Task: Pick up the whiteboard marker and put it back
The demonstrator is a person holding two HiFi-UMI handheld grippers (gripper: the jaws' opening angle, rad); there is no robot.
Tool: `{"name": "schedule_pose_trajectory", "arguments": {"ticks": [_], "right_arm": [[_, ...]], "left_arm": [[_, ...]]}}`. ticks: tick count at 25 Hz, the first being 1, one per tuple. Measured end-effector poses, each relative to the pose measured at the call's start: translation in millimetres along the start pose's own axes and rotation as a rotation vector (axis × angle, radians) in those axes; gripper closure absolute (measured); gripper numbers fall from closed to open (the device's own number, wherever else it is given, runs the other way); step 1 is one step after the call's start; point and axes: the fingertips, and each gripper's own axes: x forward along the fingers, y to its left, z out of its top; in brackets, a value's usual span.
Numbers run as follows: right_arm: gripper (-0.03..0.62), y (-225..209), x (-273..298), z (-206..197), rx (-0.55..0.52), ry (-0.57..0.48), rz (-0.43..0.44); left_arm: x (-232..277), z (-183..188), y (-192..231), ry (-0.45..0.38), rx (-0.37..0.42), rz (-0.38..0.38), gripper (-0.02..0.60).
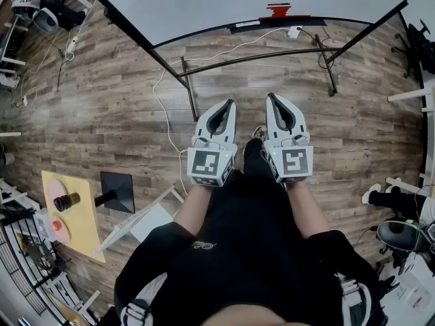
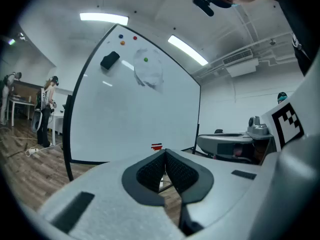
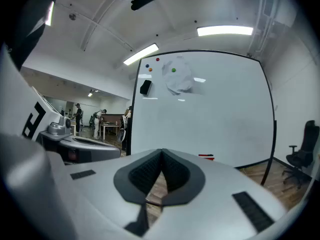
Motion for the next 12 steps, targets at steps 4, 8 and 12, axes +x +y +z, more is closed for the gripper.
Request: {"name": "schedule_pose_trajectory", "arguments": {"ticks": [4, 8, 12], "right_arm": [[0.591, -38.7, 30.0, 0.1, 0.014, 0.014, 0.000], [0.591, -83.8, 59.6, 0.5, 0.008, -0.003, 0.023], [0.591, -129.7, 82.1, -2.5, 0.002, -0.009, 0.022]], "left_arm": [[48.2, 7.1, 0.2, 0.030, 0.020, -0.013, 0.575], [103.7, 12.1, -6.3, 0.077, 0.066, -0.020, 0.575], [154.9, 15.5, -15.1, 0.138, 0.117, -0.031, 0.575]]}}
